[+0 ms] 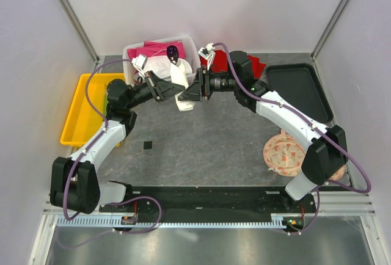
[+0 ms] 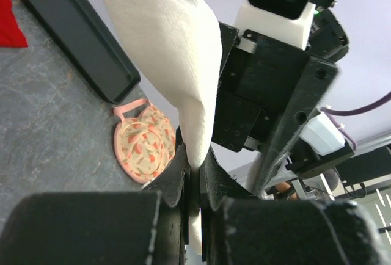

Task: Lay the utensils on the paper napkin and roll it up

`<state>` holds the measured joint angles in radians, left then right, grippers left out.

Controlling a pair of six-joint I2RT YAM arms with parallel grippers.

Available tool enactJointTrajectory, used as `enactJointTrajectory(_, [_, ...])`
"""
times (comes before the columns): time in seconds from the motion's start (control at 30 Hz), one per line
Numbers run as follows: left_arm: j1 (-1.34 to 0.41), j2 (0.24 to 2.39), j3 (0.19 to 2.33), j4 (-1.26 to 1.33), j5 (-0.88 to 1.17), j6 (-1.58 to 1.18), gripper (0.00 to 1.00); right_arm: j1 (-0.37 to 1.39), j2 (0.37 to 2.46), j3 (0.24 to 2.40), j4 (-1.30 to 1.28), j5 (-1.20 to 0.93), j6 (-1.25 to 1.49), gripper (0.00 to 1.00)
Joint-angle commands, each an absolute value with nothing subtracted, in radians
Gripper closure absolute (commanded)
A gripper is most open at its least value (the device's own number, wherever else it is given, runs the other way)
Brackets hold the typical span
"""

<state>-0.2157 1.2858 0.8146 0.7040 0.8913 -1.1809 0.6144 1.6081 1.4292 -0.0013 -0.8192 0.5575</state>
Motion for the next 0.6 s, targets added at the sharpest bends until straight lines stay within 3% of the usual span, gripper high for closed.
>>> enactJointTrajectory(0.0, [-0.213,1.247,0.856,0.611,0.937,-1.056,0.98,0.614,1.555,1.44,0.035,-0.813,0.511,0.31])
enactJointTrajectory(0.2, [-0.169,1.218,0.887,0.412,0.995,-0.861,0.98,0.6,1.548,1.459,-0.054,-0.781,0.453,0.02])
enactJointTrajectory(0.43, [-0.029,1.203,1.006,-0.07,1.101,-0.462,0.98,0.563,1.548,1.456,-0.112,-0.742,0.42,0.02])
enactJointTrajectory(0.57, [0.16,1.264,1.106,-0.386,1.207,-0.18,0.98,0.552,1.552,1.457,-0.123,-0.739,0.405,0.02])
